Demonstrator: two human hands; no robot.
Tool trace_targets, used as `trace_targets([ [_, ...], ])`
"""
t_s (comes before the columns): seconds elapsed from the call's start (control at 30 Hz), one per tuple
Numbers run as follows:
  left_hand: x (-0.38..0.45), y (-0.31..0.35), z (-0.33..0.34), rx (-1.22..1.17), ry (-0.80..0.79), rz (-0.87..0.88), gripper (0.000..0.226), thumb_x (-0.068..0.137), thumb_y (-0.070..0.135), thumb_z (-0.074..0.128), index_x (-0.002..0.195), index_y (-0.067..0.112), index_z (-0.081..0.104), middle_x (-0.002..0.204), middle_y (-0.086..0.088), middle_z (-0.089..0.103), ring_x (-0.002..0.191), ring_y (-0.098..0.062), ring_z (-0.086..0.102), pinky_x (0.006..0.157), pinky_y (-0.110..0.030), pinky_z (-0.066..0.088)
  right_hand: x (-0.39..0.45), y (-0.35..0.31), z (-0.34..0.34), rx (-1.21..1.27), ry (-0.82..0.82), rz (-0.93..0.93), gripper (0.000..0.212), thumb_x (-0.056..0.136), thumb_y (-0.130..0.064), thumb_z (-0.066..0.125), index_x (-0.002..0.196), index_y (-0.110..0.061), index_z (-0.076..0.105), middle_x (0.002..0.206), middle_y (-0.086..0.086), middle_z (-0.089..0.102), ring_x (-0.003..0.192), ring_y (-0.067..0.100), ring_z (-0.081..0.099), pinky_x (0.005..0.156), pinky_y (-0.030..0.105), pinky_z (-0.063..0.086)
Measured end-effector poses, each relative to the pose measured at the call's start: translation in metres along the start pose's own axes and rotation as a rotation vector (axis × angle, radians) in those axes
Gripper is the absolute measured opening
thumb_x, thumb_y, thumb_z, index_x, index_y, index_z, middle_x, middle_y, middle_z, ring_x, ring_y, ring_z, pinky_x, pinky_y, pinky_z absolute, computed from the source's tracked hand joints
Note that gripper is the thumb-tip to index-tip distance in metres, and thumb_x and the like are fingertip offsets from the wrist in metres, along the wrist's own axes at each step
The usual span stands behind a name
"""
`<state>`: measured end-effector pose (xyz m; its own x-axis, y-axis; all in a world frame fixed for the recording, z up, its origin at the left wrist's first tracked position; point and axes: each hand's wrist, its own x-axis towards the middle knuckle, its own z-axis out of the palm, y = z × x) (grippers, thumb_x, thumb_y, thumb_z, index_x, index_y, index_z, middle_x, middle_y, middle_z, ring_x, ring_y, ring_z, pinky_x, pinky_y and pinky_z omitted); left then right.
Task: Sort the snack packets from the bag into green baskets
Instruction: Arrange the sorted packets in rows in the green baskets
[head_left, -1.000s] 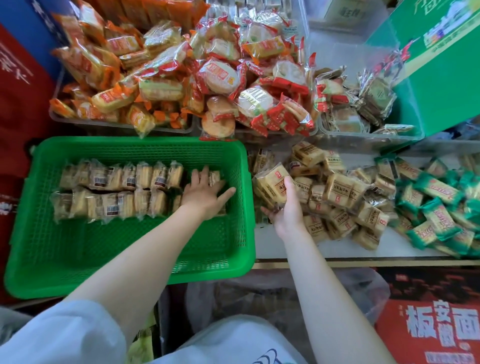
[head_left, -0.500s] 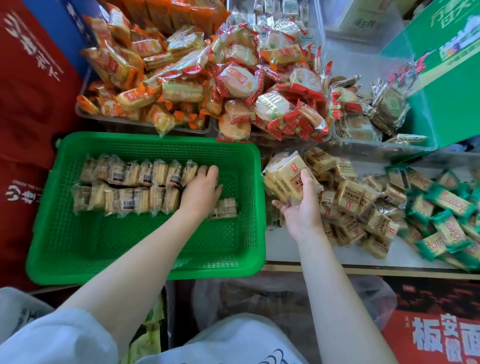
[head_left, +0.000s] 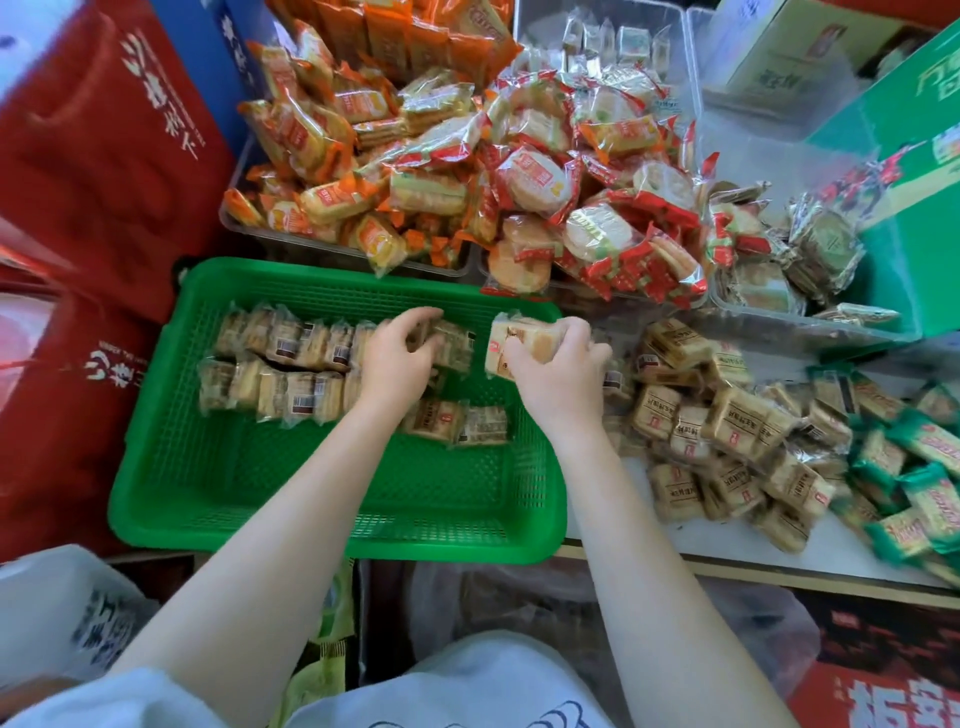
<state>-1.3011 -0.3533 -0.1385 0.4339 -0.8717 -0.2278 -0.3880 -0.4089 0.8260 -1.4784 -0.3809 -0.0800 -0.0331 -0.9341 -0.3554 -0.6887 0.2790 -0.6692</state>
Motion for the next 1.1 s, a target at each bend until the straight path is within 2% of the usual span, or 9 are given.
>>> trace_targets([
  [0.07, -0.001, -0.004, -0.005, -0.072, -0.021, -0.019, 0.028, 0.097, 0.02, 0.064, 0.124, 0.029, 0.066, 0.108, 0.003, 0.06, 0.107, -0.024, 0.059, 0.09, -0.043, 0.054, 0.003, -0.007, 0.01, -0.168, 0.043, -0.058, 0.06, 0.088, -0.057, 0.062, 0.129, -0.021, 0.039, 0.127, 0.01, 0.032, 0.112, 0.029, 0.04, 0.074, 0.034, 0.037],
  [0.2, 0.0, -0.007, -0.009, -0.216, -0.073, -0.073, 0.027, 0.094, 0.019, 0.068, 0.115, 0.036, 0.068, 0.104, 0.003, 0.061, 0.104, -0.026, 0.063, 0.088, -0.048, 0.058, 0.013, -0.019, 0.039, -0.431, 0.044, -0.133, 0.064, 0.088, -0.059, 0.062, 0.135, -0.021, 0.039, 0.135, 0.016, 0.031, 0.118, 0.036, 0.04, 0.067, 0.034, 0.043],
  [0.27, 0.001, -0.007, -0.006, -0.158, -0.086, -0.074, 0.029, 0.094, 0.018, 0.067, 0.119, 0.032, 0.067, 0.11, 0.001, 0.06, 0.106, -0.023, 0.06, 0.088, -0.04, 0.056, 0.018, -0.021, 0.052, -0.479, 0.006, -0.094, 0.069, 0.089, -0.056, 0.064, 0.141, -0.021, 0.036, 0.143, 0.02, 0.027, 0.125, 0.039, 0.038, 0.067, 0.035, 0.042],
  [0.4, 0.004, -0.005, -0.001, -0.027, -0.132, -0.037, 0.034, 0.098, 0.018, 0.063, 0.129, 0.031, 0.063, 0.129, 0.0, 0.058, 0.089, -0.007, 0.055, 0.064, -0.014, 0.045, 0.025, -0.02, 0.066, -0.541, 0.009, -0.038, 0.076, 0.09, -0.056, 0.063, 0.147, -0.018, 0.031, 0.15, 0.023, 0.022, 0.134, 0.042, 0.033, 0.069, 0.037, 0.041],
  [0.5, 0.008, -0.007, -0.009, -0.011, -0.19, -0.028, 0.041, 0.096, 0.019, 0.066, 0.134, 0.032, 0.061, 0.131, -0.001, 0.058, 0.106, -0.014, 0.059, 0.084, -0.028, 0.053, 0.028, -0.019, 0.066, -0.546, -0.013, -0.027, 0.082, 0.09, -0.066, 0.056, 0.15, -0.016, 0.029, 0.153, 0.025, 0.021, 0.139, 0.043, 0.029, 0.077, 0.041, 0.049],
  [0.57, 0.011, -0.009, -0.011, -0.02, -0.19, -0.045, 0.048, 0.093, 0.02, 0.07, 0.138, 0.031, 0.057, 0.122, -0.001, 0.061, 0.107, -0.017, 0.06, 0.086, -0.033, 0.054, 0.031, -0.017, 0.062, -0.517, -0.082, -0.022, 0.087, 0.09, -0.07, 0.053, 0.153, -0.017, 0.026, 0.154, 0.026, 0.019, 0.141, 0.043, 0.028, 0.09, 0.044, 0.05],
  [0.7, 0.013, -0.009, -0.006, -0.069, -0.169, -0.077, 0.051, 0.089, 0.025, 0.075, 0.137, 0.025, 0.056, 0.104, 0.0, 0.063, 0.091, -0.015, 0.062, 0.076, -0.028, 0.053, 0.034, -0.012, 0.056, -0.507, -0.119, -0.061, 0.085, 0.09, -0.069, 0.052, 0.153, -0.017, 0.027, 0.152, 0.028, 0.024, 0.133, 0.044, 0.039, 0.091, 0.045, 0.049],
  [0.83, 0.014, -0.009, 0.004, -0.032, -0.168, -0.099, 0.039, 0.093, 0.02, 0.07, 0.132, 0.022, 0.064, 0.092, -0.004, 0.068, 0.076, -0.022, 0.07, 0.075, -0.041, 0.061, 0.036, -0.009, 0.063, -0.643, -0.047, -0.138, 0.074, 0.096, -0.062, 0.047, 0.15, -0.014, 0.032, 0.155, 0.025, 0.022, 0.12, 0.042, 0.052, 0.069, 0.04, 0.048],
  [1.1, 0.014, 0.0, -0.002, -0.053, -0.13, -0.17, 0.027, 0.099, 0.018, 0.057, 0.126, 0.024, 0.059, 0.102, 0.0, 0.07, 0.085, -0.021, 0.071, 0.079, -0.047, 0.06, 0.027, 0.002, 0.051, -0.399, 0.003, -0.241, 0.052, 0.103, -0.032, 0.053, 0.145, -0.009, 0.032, 0.151, 0.025, 0.026, 0.1, 0.039, 0.062, 0.066, 0.033, 0.043],
])
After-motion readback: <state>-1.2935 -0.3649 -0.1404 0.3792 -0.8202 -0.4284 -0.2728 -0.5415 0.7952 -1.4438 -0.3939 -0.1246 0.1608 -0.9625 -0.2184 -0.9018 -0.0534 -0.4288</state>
